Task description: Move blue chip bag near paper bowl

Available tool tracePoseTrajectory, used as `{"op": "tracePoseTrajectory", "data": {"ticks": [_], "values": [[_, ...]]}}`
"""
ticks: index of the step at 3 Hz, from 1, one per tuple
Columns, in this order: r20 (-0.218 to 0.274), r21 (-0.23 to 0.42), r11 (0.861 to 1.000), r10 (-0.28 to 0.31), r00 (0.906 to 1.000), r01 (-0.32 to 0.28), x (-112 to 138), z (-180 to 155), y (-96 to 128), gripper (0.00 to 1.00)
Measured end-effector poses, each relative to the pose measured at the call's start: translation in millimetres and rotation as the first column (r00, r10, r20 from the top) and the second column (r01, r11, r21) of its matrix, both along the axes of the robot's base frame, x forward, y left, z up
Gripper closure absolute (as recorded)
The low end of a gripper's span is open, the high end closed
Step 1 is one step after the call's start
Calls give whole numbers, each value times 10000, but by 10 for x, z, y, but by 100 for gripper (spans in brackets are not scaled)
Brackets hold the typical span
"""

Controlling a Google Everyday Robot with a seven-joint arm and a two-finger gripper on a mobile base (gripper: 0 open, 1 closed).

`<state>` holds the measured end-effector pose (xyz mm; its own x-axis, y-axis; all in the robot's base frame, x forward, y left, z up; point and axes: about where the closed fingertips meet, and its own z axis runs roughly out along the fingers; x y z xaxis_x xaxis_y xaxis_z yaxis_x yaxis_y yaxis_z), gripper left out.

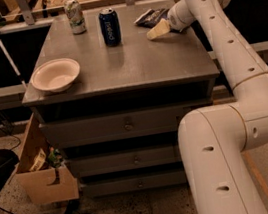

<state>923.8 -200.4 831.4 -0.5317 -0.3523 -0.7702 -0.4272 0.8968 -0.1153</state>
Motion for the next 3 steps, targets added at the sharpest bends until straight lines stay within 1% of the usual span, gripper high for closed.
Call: {"op": "tracePoseTrajectory", "data": {"ticks": [2, 3], "values": [[8, -2, 10000, 15, 10000, -15, -15, 109, -1, 85], [10, -1, 10000, 14, 10000, -14, -38, 112, 7, 100]]}}
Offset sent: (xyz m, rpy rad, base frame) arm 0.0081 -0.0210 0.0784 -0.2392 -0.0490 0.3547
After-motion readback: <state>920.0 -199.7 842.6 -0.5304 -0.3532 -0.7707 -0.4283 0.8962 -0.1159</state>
